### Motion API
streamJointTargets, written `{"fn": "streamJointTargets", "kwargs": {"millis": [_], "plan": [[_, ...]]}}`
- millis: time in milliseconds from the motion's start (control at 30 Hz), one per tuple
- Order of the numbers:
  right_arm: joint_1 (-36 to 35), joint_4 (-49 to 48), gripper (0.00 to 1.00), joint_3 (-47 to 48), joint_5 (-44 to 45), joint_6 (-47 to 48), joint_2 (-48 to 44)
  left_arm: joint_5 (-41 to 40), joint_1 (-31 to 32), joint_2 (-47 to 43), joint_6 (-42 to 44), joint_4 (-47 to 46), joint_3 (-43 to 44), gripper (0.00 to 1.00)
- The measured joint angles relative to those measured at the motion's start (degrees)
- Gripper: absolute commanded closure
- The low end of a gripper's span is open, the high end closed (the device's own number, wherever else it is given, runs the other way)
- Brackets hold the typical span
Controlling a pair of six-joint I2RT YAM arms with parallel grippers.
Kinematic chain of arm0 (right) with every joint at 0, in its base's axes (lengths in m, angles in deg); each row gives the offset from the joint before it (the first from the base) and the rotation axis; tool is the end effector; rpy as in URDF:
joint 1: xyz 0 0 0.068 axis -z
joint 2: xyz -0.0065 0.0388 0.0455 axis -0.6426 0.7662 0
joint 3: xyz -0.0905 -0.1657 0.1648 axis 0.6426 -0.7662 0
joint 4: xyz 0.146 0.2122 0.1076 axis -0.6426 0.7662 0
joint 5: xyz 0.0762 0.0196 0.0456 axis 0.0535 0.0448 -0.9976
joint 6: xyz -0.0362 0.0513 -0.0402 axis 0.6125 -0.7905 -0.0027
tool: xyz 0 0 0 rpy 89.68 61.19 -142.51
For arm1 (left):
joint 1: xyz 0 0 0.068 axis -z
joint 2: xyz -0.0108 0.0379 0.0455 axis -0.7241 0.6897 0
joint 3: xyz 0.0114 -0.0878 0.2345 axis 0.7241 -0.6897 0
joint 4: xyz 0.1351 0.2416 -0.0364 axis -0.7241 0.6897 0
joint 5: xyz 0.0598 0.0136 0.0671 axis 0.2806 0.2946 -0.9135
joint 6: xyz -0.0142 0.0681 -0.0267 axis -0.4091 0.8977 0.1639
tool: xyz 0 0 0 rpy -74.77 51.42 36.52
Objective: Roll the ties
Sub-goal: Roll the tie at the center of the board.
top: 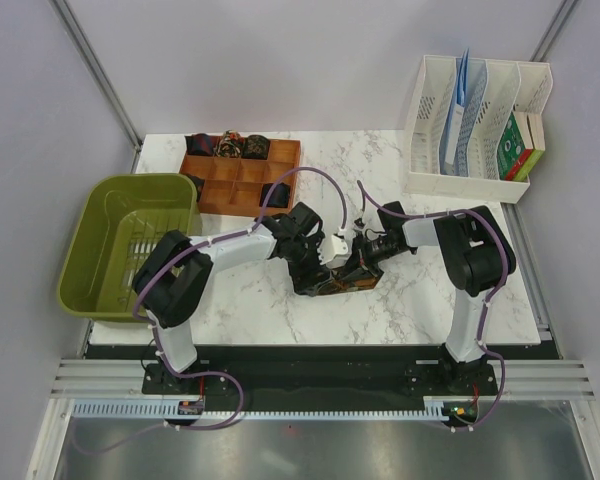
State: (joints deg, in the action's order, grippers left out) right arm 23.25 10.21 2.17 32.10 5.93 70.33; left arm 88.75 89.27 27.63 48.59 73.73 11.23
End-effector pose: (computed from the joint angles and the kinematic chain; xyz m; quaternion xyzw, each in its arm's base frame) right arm 0.3085 0.1467 0.0389 -0.0142 -0.8782 -0.4742 0.0602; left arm 0.2620 -0.2759 0.1160 0.6229 0.7310 -0.2073 0.1861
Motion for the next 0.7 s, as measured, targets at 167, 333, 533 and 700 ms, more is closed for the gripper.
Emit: {"fn": "streamJointTargets", "kwargs": {"millis": [167, 333, 533, 700], "plan": [[-0.3, 0.5, 1.0, 0.2, 0.5, 0.8, 0.0, 0.4, 0.0, 0.3, -0.6, -0.6, 0.1, 0.23], [-0.5, 0.8, 1.0, 0.2, 1.2, 1.2, -0.2, 2.1, 0.2, 0.4, -1.8, -0.5, 1.6, 0.34], [-0.6, 1.1, 1.0, 0.3, 2.1, 1.7, -0.4, 3.6, 1.7, 2.2, -3.2, -0.4, 6.3, 0.37], [-0.6, 1.1, 1.0, 0.3, 2.2, 1.9, -0.5, 3.6, 4.0, 5.7, -4.2, -0.8, 9.3, 0.41]]}}
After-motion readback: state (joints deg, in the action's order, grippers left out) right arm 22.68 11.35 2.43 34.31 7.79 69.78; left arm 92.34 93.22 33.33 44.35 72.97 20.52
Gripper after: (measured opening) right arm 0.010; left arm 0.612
